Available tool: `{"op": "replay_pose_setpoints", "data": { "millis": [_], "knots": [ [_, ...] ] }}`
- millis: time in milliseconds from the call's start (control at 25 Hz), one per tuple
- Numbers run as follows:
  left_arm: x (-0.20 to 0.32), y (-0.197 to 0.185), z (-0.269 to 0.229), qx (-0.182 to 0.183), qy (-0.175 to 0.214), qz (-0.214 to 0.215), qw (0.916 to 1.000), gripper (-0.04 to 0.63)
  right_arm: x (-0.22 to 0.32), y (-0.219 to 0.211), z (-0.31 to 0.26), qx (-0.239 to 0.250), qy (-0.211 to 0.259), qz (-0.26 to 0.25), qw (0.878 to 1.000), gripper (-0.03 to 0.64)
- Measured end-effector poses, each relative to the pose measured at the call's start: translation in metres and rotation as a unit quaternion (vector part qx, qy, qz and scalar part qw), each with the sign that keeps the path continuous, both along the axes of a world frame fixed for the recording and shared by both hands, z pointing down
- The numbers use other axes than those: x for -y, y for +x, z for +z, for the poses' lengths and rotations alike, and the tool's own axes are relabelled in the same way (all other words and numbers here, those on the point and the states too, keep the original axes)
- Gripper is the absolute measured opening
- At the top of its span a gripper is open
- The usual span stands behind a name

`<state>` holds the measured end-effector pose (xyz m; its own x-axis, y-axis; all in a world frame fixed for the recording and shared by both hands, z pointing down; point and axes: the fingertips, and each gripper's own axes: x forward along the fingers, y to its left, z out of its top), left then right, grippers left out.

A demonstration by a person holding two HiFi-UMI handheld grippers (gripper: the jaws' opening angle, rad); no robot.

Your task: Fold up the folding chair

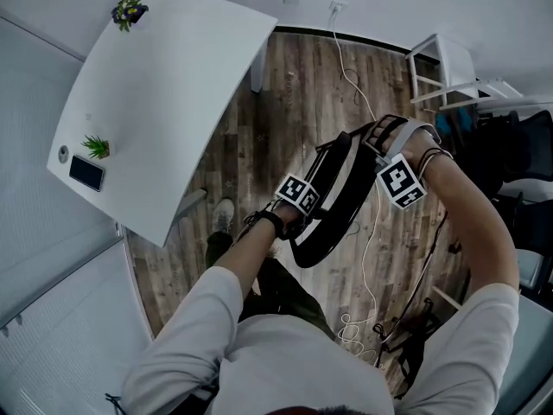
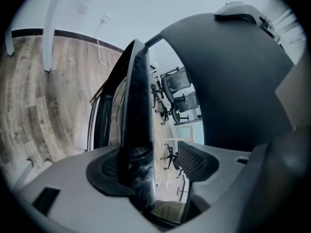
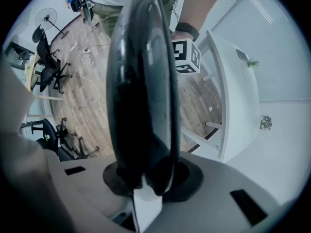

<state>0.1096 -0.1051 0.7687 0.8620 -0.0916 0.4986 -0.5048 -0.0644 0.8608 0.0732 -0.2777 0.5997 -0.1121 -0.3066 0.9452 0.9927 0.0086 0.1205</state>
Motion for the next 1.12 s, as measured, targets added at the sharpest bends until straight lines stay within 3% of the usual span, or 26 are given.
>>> {"op": "replay_pose_setpoints", "data": {
  "millis": [360, 840, 1120],
  "knots": [
    [-0.006, -0.071, -0.01, 0.01, -0.002, -0.026, 0.9996, 0.276, -0.009, -0.065, -0.013, 0.02, -0.008, -0.011, 1.0, 0.089],
    [-0.011, -0.174, -0.019, 0.054, 0.013, -0.028, 0.9981, 0.305, -0.018, -0.155, -0.025, 0.034, -0.012, 0.002, 0.999, 0.091],
    [-0.012, -0.215, -0.019, 0.073, 0.013, -0.035, 0.9966, 0.307, -0.02, -0.196, -0.025, 0.038, -0.017, 0.002, 0.999, 0.092]
  ]
}}
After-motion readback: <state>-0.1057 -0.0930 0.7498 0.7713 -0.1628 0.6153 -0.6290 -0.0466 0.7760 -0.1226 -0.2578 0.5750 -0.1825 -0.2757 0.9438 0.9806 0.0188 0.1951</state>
